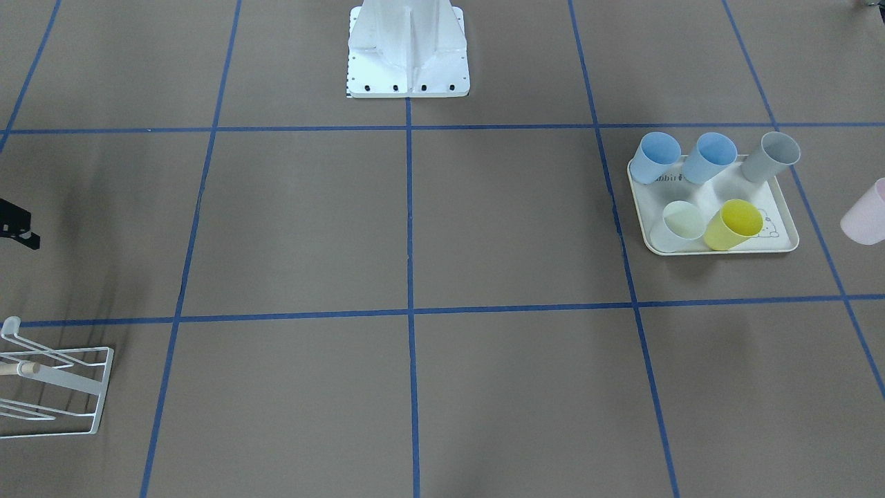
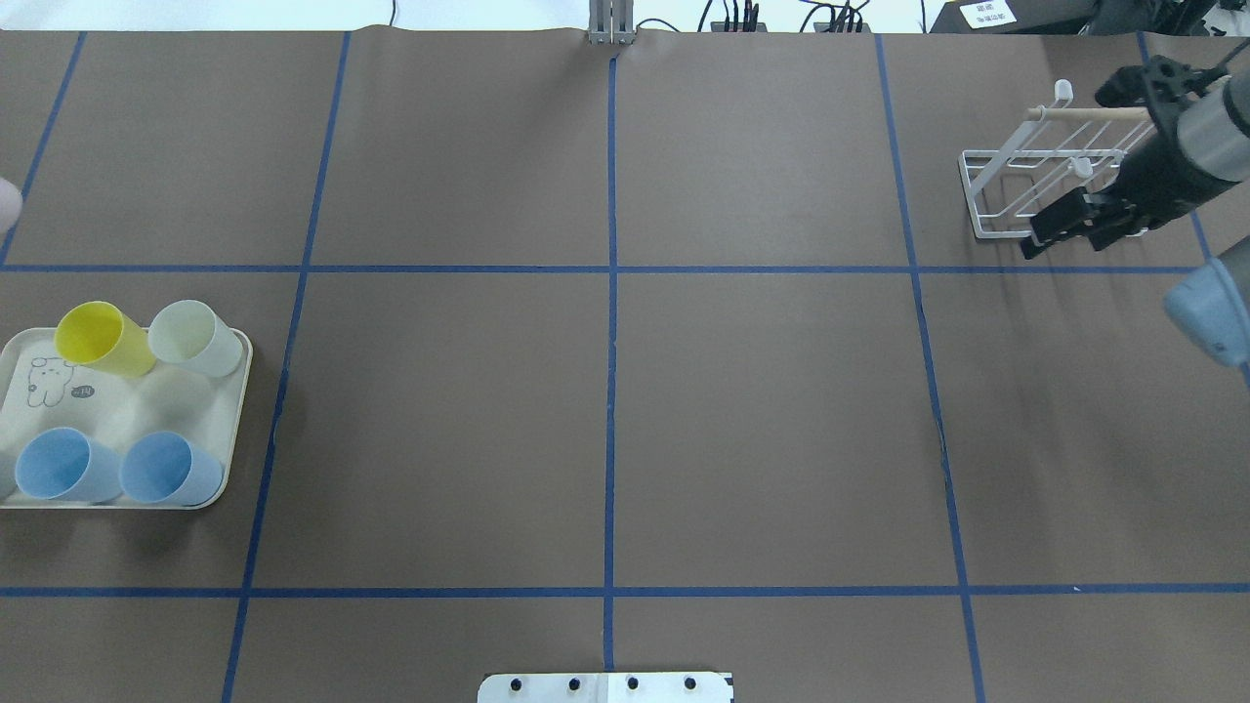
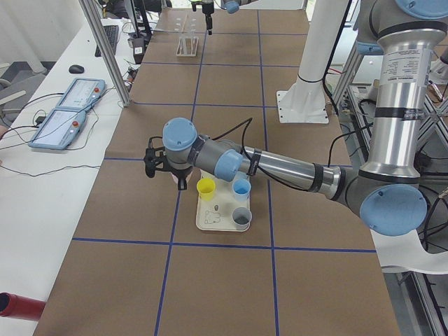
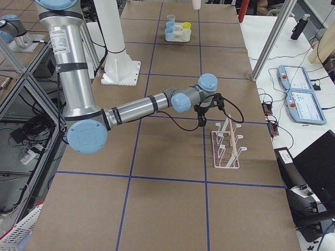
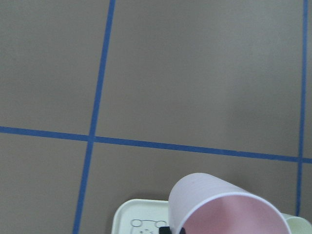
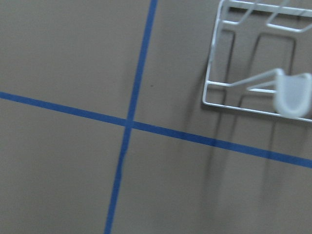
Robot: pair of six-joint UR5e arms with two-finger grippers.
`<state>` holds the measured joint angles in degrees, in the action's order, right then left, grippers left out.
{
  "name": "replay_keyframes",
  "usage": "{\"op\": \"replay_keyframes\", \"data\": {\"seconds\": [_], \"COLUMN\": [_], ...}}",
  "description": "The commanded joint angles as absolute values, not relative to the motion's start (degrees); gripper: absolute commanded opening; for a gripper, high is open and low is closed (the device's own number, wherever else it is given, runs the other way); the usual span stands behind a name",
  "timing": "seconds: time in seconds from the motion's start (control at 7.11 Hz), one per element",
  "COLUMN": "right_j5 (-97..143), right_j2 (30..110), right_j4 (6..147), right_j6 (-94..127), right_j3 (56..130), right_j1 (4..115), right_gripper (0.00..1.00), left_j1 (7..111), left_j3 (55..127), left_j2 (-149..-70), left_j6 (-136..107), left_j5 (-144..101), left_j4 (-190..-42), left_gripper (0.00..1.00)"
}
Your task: Transfer IKEA cup to right arm and place on rack
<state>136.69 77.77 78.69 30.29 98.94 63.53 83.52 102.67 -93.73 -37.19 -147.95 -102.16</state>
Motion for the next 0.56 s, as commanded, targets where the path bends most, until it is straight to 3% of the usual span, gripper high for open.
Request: {"op": "replay_keyframes", "data": {"seconds": [0.0,0.42], "right_j5": [136.3,134.7], "right_j2": [72.3,71.7], "right_j4": [66.7,43.0], "right_j6": [51.0,74.4], "right_j3": [99.2,98.3], "right_j1": [56.8,54.6], "right_gripper": [1.00,1.00], "left_j1": [76.4,63.3], "left_j3": [105.8,104.9], "left_j2": [-98.3,-108.8], "left_j6": [-54.4,-80.4], "left_j5": [-152.2,-151.1], "left_j4": [-107.9,-120.9], "left_gripper": [0.00,0.00]}}
